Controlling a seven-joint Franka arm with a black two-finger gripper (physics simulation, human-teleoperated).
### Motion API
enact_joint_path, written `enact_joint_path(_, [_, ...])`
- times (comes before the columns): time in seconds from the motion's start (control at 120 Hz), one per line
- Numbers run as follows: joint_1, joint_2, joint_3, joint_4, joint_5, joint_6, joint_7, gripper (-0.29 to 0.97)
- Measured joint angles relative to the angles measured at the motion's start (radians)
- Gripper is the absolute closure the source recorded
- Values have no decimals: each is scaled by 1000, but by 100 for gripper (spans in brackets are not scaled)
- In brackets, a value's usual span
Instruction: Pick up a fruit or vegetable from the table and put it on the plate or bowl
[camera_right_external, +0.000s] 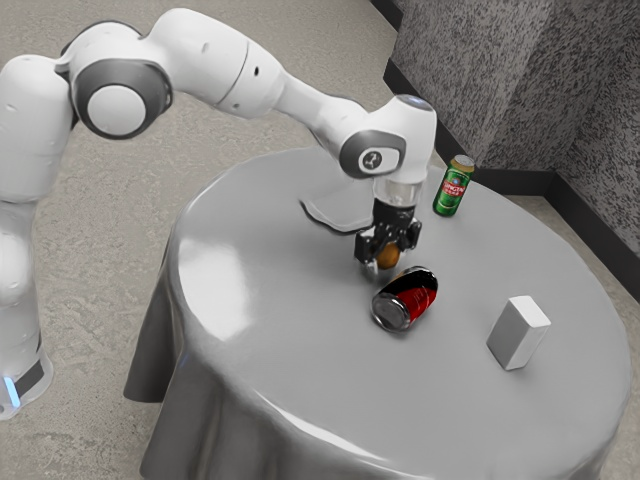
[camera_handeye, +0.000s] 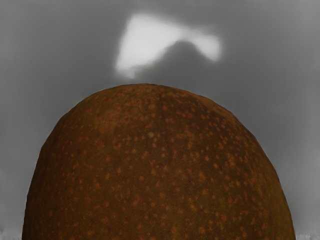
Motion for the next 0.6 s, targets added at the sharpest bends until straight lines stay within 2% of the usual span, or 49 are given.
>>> enact_joint_path(0.1, [2, -34, 12, 41, 3, -41, 6, 43])
enact_joint_path(0.283, [34, -44, 91, 144, 6, -125, 35, 45])
enact_joint_path(0.6, [155, -42, 98, 163, 6, -194, 94, 45])
